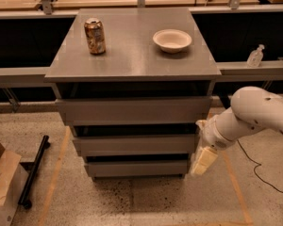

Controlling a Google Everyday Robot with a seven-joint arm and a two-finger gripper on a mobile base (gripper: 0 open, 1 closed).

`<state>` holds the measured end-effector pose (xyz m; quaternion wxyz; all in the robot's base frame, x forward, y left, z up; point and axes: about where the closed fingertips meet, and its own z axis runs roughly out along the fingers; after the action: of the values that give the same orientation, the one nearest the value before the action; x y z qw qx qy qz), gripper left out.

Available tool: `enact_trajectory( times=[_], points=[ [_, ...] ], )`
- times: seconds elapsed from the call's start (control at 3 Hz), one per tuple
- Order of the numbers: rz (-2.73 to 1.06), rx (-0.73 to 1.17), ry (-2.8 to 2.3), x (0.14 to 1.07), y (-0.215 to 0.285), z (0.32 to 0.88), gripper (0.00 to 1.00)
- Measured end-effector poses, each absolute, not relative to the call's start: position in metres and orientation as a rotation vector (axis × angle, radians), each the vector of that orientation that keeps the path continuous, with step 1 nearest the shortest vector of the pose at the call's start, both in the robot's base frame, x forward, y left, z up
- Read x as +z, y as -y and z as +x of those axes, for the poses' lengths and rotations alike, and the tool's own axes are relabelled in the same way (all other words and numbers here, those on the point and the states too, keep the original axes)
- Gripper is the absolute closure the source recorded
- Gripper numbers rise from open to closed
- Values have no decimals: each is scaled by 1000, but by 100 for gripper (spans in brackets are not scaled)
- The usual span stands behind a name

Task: Open middle drawer

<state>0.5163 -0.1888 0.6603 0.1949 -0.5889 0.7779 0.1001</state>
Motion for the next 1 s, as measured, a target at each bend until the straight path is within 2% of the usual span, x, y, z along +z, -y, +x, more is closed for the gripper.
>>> enact_trajectory(
  times=[1.0],
  points=[
    [-1645,260,-2222,628,181,533,0]
  ],
)
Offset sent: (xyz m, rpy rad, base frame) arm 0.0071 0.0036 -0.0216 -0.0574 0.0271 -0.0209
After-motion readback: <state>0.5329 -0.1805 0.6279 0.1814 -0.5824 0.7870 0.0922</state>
